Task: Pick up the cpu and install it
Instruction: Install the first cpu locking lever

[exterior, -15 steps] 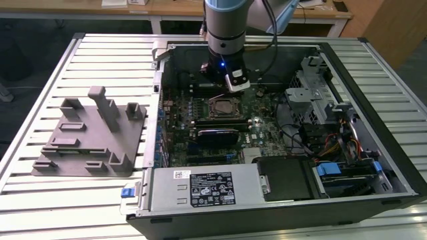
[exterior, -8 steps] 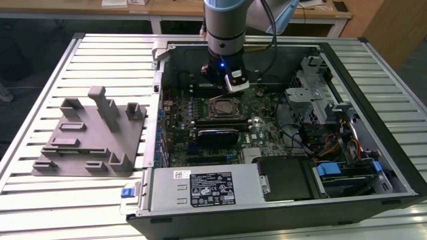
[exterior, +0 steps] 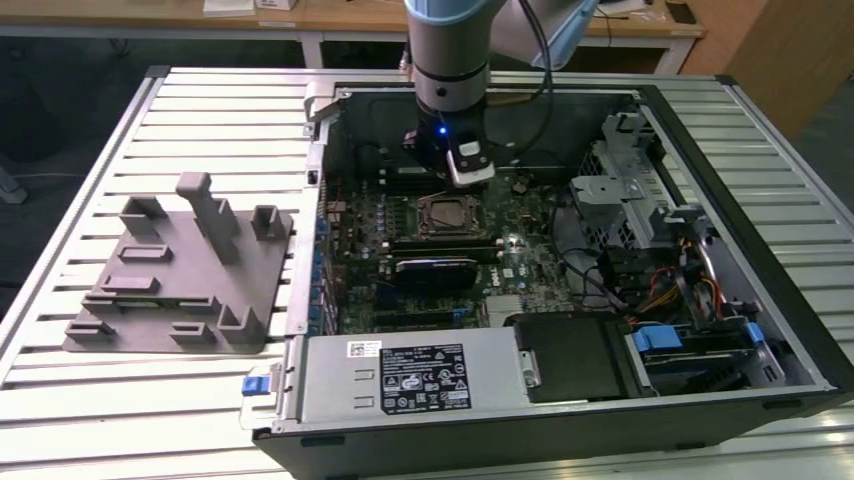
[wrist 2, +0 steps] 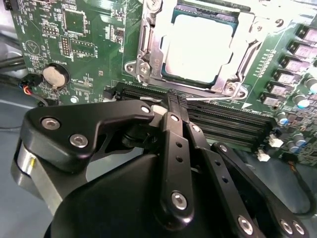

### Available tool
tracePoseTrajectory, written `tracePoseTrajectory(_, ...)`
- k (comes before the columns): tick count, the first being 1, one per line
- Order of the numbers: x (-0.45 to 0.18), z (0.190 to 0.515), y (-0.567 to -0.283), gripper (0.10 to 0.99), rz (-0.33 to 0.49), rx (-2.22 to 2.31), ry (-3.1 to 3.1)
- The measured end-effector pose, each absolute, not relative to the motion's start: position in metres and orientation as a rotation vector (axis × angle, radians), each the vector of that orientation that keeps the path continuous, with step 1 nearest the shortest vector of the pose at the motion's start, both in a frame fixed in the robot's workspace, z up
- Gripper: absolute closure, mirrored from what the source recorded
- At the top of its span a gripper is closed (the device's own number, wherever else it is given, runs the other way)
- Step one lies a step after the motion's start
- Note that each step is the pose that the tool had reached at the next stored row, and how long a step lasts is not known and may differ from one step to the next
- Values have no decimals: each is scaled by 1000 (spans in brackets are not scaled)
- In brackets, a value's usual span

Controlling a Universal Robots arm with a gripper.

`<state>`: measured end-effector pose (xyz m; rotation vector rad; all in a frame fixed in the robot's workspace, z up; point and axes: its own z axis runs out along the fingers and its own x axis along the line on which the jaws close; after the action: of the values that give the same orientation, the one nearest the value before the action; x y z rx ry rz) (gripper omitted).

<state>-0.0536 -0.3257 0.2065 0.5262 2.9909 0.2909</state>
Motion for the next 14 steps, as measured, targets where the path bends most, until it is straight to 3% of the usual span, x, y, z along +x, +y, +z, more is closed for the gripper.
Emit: tracePoseTrajectory(14, -66, 201, -323, 980, 296, 557, 2934)
